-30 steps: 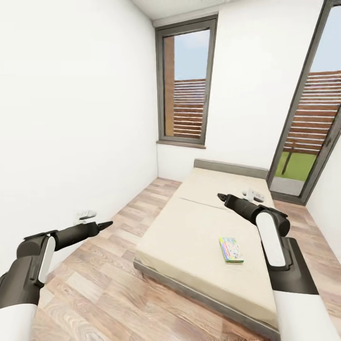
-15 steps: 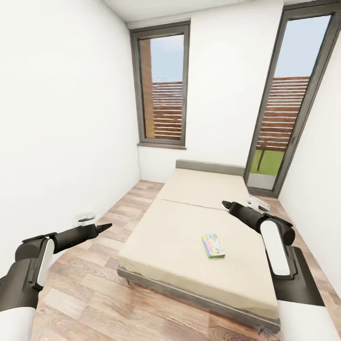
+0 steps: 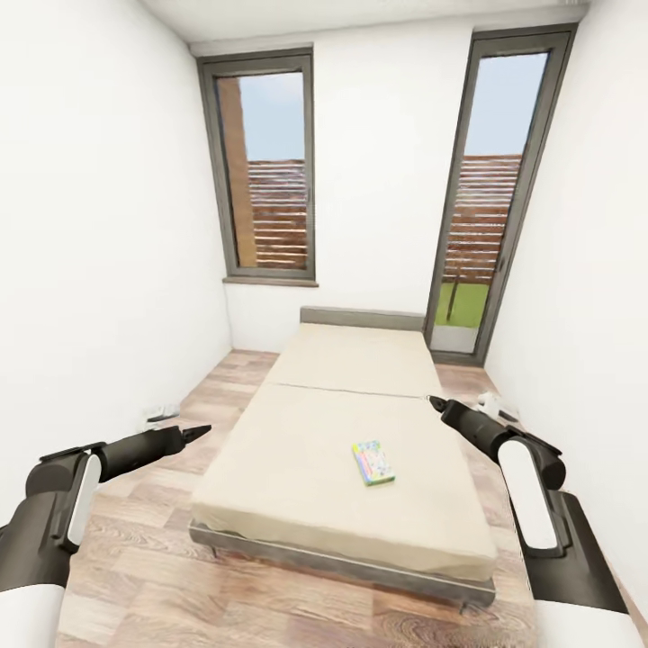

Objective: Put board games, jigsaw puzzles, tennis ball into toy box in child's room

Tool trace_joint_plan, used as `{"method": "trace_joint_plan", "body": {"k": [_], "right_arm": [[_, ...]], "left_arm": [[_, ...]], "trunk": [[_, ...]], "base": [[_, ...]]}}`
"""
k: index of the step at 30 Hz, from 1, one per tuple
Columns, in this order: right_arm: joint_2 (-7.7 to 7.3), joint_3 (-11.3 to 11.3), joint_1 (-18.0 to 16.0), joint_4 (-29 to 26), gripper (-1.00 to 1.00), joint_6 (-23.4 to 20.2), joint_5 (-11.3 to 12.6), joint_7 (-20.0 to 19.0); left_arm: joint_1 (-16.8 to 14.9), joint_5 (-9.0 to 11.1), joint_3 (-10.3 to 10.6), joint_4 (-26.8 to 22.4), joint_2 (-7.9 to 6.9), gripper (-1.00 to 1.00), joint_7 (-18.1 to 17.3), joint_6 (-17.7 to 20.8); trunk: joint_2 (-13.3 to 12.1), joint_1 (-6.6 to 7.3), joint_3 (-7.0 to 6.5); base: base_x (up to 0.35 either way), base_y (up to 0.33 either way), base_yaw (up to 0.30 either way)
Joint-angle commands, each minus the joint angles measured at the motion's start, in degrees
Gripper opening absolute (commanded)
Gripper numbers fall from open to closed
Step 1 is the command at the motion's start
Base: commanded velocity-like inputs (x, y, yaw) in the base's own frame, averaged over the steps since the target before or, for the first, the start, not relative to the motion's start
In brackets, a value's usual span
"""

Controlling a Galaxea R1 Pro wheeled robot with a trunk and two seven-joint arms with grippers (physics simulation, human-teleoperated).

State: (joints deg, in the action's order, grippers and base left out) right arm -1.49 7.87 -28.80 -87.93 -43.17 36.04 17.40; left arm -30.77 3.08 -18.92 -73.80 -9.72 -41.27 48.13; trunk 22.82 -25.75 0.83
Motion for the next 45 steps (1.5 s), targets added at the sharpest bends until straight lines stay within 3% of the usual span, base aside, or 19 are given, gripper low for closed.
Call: {"method": "trace_joint_plan", "body": {"k": [1,13,22,45], "right_arm": [[0.0,0.0,0.3,0.0,1.0,0.1,0.6,0.5],[0.07,-0.1,4.2,0.1,1.0,2.1,0.6,0.4],[0.9,-0.6,7.6,0.4,1.0,12.6,1.4,0.4],[1.0,-1.0,9.6,2.4,1.0,13.7,1.0,0.5]], "left_arm": [[0.0,0.3,-0.1,0.0,-0.02,1.0,0.0,0.5],[0.0,0.3,0.0,0.0,0.03,1.0,0.1,0.5],[0.0,0.4,0.2,0.0,0.19,1.0,0.0,0.5],[1.3,0.7,0.3,-0.1,0.42,1.0,0.0,0.4]], "trunk": [[0.1,-0.03,0.04],[0.1,-0.03,-0.54],[0.1,-0.03,-0.85],[0.1,-0.03,-0.88]], "base": [[-0.074,0.0,-0.272],[-0.039,0.0,-0.269],[-0.002,0.0,-0.214],[0.0,0.0,-0.017]]}}
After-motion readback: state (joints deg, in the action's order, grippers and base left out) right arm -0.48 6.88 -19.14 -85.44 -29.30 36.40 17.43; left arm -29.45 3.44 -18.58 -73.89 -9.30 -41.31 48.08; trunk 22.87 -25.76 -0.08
